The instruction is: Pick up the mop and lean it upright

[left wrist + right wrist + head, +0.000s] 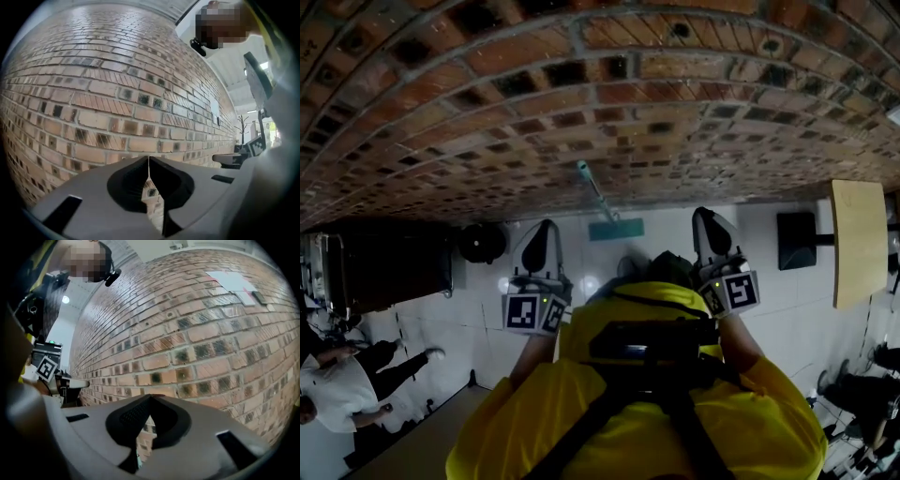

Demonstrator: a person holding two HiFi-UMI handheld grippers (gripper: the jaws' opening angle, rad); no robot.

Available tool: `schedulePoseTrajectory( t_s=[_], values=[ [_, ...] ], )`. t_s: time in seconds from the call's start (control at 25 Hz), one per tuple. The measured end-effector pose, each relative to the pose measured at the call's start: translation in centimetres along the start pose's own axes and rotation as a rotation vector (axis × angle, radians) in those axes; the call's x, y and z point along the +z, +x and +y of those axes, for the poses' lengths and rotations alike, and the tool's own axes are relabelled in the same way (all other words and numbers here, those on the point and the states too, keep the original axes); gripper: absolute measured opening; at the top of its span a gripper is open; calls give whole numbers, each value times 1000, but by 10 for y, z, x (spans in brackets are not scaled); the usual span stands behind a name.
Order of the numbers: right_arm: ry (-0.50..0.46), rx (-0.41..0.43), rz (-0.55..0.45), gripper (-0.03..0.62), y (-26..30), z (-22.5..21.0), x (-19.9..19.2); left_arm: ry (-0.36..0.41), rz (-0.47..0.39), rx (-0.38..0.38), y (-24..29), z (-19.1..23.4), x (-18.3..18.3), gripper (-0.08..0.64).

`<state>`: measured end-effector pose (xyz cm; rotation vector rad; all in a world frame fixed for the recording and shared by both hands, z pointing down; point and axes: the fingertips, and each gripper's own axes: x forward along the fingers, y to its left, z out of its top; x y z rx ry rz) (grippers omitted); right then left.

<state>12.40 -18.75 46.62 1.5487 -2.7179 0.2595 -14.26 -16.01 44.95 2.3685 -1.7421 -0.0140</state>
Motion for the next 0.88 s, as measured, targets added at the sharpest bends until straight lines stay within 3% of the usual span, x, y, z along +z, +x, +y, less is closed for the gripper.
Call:
schedulePoseTrajectory(
  t_s=[0.32, 0.56, 0.88],
  values=[
    [-7, 11, -2, 3, 3, 4, 6, 17, -25, 2, 4, 3, -1, 3],
    [-8, 19, 5, 3, 7, 7, 4, 11, 45, -7, 3, 3, -18, 3],
    [-5, 49, 17, 3, 13, 19, 0, 2, 51, 4, 7, 12, -26, 3]
  ],
)
